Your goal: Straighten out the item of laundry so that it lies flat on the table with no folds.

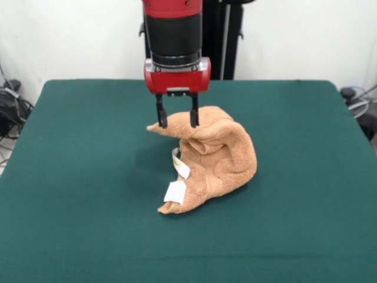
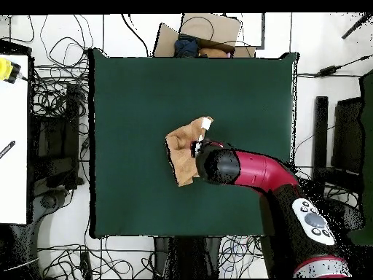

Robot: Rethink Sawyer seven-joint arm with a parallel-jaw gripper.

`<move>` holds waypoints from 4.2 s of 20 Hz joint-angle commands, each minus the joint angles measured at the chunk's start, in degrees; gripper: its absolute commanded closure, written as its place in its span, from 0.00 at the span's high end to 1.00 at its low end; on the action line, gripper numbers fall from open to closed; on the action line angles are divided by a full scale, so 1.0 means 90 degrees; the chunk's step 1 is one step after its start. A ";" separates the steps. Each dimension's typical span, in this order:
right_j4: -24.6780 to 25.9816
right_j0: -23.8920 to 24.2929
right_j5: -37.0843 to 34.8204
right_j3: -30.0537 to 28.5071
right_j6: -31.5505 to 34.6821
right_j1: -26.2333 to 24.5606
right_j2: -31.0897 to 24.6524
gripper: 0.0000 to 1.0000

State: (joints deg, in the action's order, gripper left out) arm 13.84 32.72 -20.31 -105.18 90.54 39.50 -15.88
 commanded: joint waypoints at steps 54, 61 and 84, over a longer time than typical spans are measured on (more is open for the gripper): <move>-0.0216 -0.0570 -0.1103 0.0177 0.1293 -0.0325 0.1400 1.00; -0.0497 -0.0402 -0.0771 -0.0166 0.1321 -0.0482 0.1255 1.00; -0.1498 0.0701 0.0484 -0.1177 0.0899 -0.0686 -0.0517 1.00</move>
State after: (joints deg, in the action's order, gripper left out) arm 2.45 38.52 -21.61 -111.67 90.54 36.08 -12.26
